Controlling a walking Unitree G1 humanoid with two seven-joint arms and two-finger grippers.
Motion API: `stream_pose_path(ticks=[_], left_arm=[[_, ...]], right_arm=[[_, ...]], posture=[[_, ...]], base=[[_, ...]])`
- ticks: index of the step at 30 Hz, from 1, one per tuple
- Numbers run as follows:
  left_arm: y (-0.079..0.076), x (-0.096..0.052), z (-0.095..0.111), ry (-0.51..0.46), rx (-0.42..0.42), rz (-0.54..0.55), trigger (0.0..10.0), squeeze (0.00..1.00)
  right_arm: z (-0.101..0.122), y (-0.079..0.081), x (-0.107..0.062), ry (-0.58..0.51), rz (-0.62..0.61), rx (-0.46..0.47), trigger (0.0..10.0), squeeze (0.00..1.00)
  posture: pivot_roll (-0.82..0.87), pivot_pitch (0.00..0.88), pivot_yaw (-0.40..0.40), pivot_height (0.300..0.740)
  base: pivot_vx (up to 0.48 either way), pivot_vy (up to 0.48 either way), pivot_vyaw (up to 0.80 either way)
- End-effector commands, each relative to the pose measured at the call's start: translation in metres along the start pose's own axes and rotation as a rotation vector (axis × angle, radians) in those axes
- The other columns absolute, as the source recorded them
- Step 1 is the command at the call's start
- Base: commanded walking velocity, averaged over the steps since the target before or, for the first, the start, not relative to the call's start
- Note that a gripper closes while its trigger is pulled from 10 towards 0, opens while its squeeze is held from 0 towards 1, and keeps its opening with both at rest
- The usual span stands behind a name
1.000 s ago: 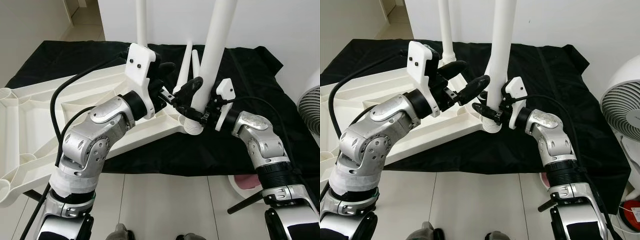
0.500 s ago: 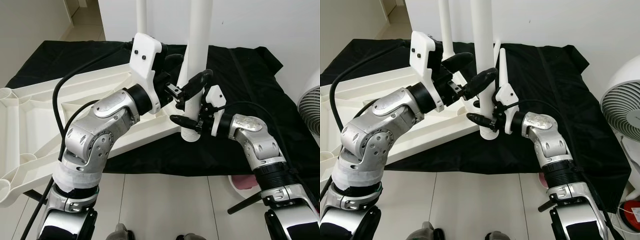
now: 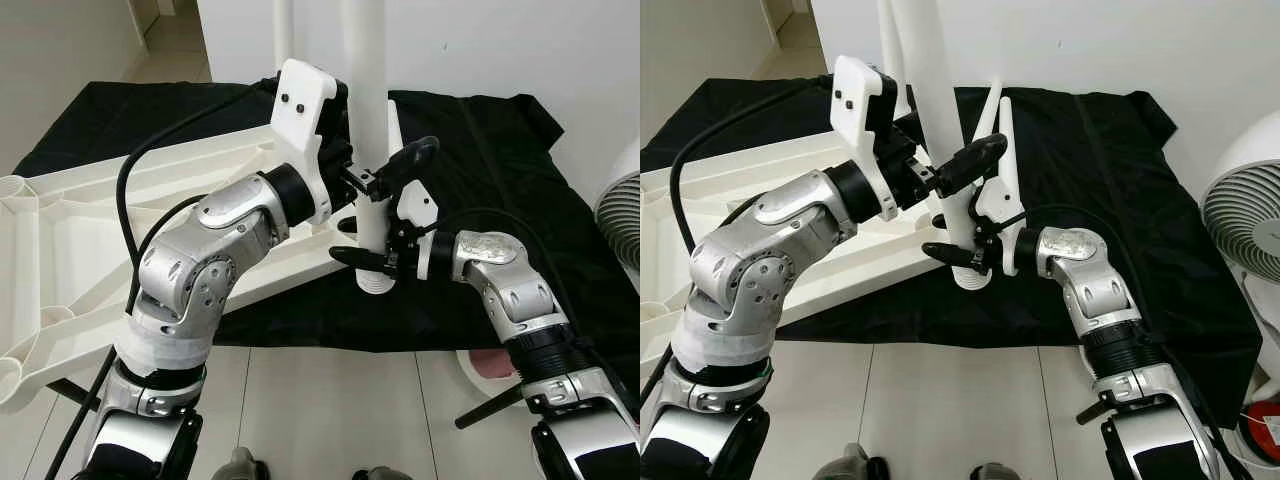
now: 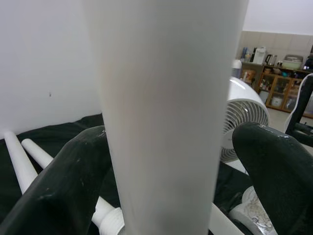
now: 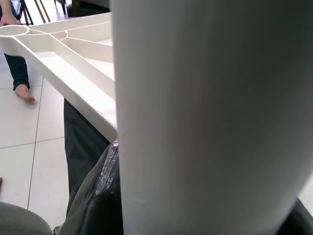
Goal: Building children table
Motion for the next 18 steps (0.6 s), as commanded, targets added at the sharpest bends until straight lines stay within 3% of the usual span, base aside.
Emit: stream_pose_path(ticks=[1, 5, 6, 7, 18], left_arm=[[0.003, 0.002, 0.000, 0.023, 0.008, 0.031, 10.0, 0.00], [0.007, 0.002, -0.002, 0.032, 0.012, 0.053, 10.0, 0.00], [0.011, 0.002, -0.001, 0.021, 0.007, 0.074, 3.6, 0.00], [0.013, 0.001, 0.001, 0.007, 0.003, 0.086, 0.0, 0.00], [0.018, 0.000, 0.007, -0.015, 0.011, 0.102, 0.0, 0.00]], right_arm=[[0.000, 0.003, 0.000, 0.014, 0.021, -0.021, 10.0, 0.00], [0.000, 0.003, 0.000, 0.015, 0.019, -0.024, 10.0, 0.00], [0.000, 0.002, 0.000, 0.016, 0.013, -0.022, 10.0, 0.00], [0.000, 0.002, 0.000, 0.016, 0.010, -0.022, 10.0, 0.00], [0.000, -0.003, -0.002, 0.013, -0.027, -0.008, 10.0, 0.00]], posture=[[-0.06, 0.039, 0.038, 0.740], [-0.06, 0.046, 0.038, 0.740], [-0.06, 0.048, 0.038, 0.740], [-0.06, 0.048, 0.038, 0.740], [-0.05, 0.065, 0.040, 0.740]], base=[[0.000, 0.000, 0.00], [0.000, 0.000, 0.00], [0.000, 0.000, 0.00], [0.000, 0.000, 0.00], [0.000, 0.000, 0.00]])
Point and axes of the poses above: a point about 5 cm out from each wrist's last joint towards the gripper, its own x axis pointing out of the wrist towards the gripper, its own z axis along the axis of the wrist's last joint, y = z × x, the point moved 3 cm from there along x, pointing out of the wrist towards the gripper, and after that the axes turned 5 degrees about x, right-handed, at the moved point
